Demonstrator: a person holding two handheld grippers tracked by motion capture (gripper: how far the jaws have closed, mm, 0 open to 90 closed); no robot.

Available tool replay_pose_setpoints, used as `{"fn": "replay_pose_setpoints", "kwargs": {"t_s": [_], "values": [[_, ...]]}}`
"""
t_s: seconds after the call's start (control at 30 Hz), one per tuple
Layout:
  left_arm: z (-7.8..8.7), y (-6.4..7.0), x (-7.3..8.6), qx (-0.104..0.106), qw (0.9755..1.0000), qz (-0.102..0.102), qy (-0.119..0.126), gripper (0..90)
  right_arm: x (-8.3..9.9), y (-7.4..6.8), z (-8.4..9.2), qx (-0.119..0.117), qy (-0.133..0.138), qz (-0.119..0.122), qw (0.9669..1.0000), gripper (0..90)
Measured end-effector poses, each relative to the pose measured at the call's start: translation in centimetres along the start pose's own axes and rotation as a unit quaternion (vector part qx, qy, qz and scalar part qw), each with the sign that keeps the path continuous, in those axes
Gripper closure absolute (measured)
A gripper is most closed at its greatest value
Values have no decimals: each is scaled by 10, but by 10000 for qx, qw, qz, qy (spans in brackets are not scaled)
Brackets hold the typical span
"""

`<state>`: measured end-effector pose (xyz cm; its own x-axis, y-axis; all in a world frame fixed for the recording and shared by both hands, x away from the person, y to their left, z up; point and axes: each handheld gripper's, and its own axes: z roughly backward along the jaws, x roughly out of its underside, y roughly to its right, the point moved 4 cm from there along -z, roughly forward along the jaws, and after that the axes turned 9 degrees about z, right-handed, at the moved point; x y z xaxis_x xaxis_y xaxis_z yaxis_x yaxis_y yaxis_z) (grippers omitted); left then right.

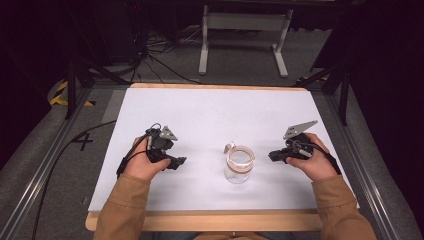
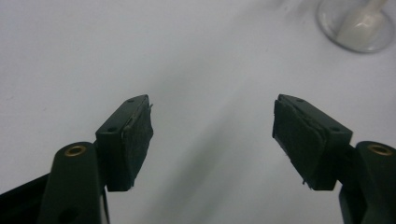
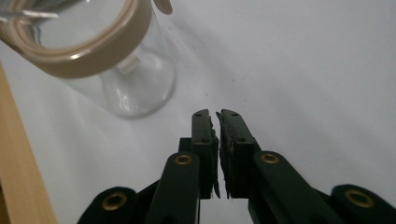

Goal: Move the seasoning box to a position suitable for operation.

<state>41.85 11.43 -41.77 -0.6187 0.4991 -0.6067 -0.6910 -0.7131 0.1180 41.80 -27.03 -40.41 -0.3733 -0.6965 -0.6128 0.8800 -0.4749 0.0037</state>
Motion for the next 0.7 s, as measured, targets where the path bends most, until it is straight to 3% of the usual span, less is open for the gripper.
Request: {"fn": "replay_pose_setpoints", "kwargs": {"t_s": [0.07,0.13,0.3,0.47,0.7], "values": [[0,3,-2,82,10000,-44,20,342,-2,-2,0,-64,122,-148,9998,845],[0,5,-5,115,9999,-80,8,350,-3,-5,-1,-94,168,-108,9998,853],[5,10,-12,100,9993,-229,268,391,-5,-14,-9,-89,115,87,9999,890],[8,12,-15,100,9989,-204,404,369,-8,-22,-17,-172,148,151,9996,894],[5,13,-16,120,9990,-242,351,352,-14,-34,-33,-229,102,348,9991,889]]}}
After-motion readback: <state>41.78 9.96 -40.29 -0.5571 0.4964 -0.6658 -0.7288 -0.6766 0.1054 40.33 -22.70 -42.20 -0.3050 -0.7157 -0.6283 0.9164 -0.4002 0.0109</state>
